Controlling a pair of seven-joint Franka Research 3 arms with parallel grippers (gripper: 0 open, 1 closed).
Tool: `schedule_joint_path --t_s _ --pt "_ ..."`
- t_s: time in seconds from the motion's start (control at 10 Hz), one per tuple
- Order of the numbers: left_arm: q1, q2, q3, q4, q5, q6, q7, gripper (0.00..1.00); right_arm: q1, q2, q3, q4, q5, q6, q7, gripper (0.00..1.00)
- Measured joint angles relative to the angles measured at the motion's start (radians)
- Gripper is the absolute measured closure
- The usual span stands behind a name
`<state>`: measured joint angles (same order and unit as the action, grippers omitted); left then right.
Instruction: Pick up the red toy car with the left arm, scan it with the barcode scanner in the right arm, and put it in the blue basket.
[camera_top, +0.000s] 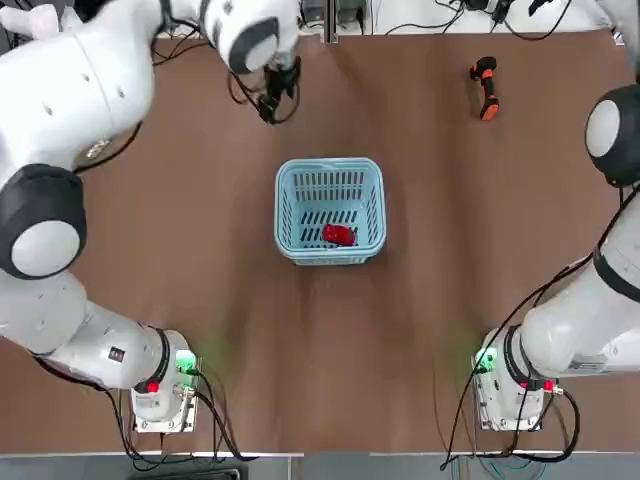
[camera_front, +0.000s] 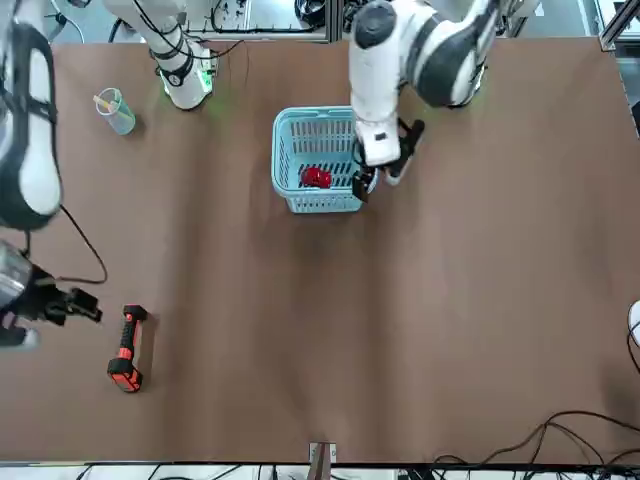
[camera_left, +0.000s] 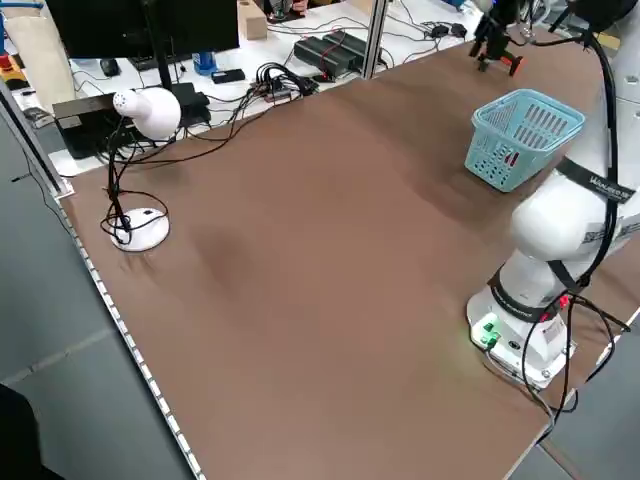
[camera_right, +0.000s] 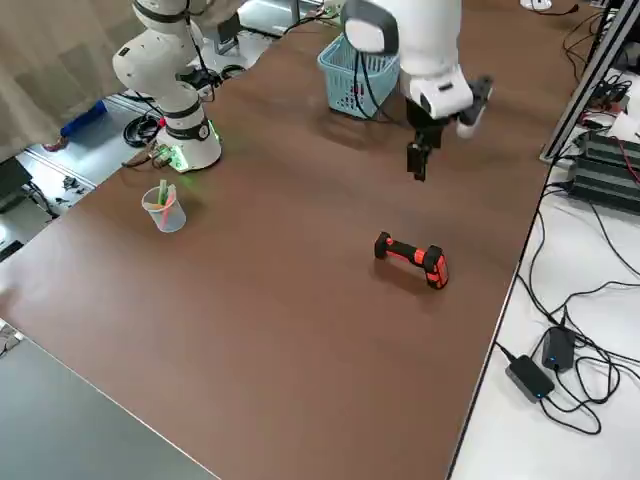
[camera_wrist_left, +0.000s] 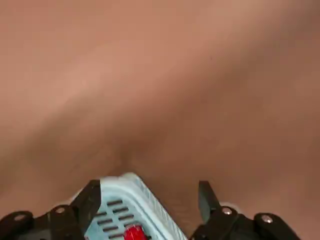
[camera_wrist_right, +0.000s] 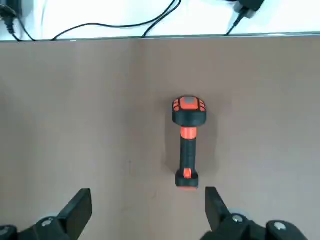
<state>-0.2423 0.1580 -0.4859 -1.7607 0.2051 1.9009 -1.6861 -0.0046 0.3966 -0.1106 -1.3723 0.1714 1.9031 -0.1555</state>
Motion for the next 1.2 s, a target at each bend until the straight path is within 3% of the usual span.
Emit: schedule_joint_path --t_s 0.3,0.5,0.9,1.2 --pt "0.186 -0.097 0.004 -0.005 -0.113 -0.065 0.351 0.13 0.001 -0.132 -0.005 0.006 -0.030 -0.143 0.072 0.00" --pt "0.244 -0.163 0.045 -0.022 -0.160 -0.088 0.576 0.10 0.002 -0.209 -0.005 0.026 -0.043 -0.248 0.090 0.00" --pt "0.247 -0.303 0.304 -0.028 -0.230 -0.191 1.107 0.10 0.004 -0.317 0.004 0.028 -0.057 -0.451 0.136 0.00" --pt "0.246 -0.324 0.399 -0.003 -0.232 -0.215 1.420 0.01 0.005 -0.317 0.009 0.008 -0.060 -0.483 0.143 0.00"
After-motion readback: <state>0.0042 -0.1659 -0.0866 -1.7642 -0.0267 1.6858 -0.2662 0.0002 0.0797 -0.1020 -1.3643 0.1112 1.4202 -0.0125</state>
